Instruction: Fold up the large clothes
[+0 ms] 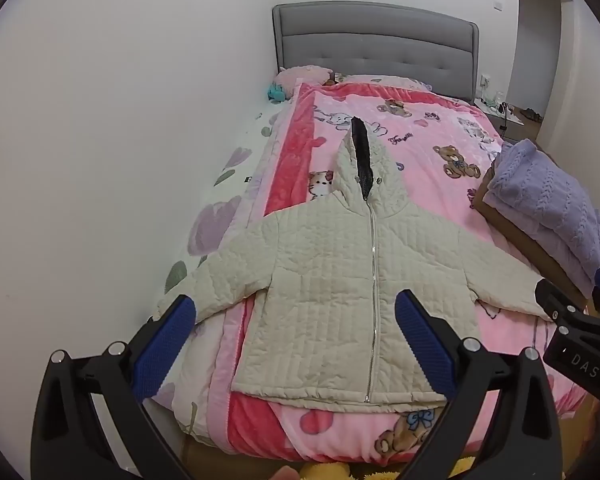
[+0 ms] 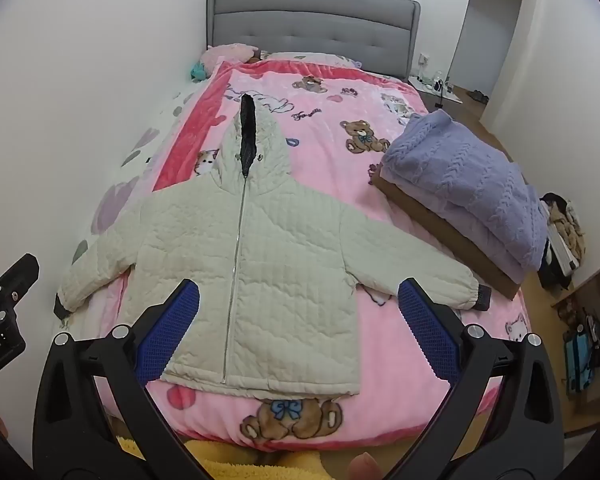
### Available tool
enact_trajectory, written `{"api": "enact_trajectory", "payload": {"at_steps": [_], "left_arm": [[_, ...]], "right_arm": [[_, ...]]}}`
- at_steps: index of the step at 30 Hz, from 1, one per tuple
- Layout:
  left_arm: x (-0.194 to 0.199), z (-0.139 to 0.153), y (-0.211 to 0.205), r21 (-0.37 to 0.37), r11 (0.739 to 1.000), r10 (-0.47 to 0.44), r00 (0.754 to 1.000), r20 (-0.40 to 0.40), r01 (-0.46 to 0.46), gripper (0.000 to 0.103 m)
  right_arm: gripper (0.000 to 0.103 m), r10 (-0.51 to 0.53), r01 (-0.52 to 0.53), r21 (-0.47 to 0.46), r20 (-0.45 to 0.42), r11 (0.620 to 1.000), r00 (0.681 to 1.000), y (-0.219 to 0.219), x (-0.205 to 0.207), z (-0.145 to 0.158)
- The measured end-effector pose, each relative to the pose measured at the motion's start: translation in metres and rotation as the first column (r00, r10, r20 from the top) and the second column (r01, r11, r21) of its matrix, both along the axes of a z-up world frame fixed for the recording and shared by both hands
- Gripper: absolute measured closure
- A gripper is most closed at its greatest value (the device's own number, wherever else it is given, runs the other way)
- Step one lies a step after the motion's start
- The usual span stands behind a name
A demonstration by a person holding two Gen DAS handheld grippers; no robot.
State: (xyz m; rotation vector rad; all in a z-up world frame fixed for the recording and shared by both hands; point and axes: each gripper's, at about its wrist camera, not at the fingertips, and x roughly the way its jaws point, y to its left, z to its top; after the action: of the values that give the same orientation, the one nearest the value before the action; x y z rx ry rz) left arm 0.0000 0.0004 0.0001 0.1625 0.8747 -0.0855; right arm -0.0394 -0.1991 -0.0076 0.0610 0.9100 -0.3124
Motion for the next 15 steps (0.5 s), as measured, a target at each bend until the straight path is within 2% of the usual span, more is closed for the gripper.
{"api": "enact_trajectory", "payload": {"at_steps": [15], "left_arm": [[-0.0002,-0.0017,-0.0021,0.013,1.000,0.002,1.000,0.009,-0.003,0.005]], "right_arm": [[0.008,0.011,-0.011,0.001,0.002,1.000,1.000,0.0051,0.0020,0.0067]]}}
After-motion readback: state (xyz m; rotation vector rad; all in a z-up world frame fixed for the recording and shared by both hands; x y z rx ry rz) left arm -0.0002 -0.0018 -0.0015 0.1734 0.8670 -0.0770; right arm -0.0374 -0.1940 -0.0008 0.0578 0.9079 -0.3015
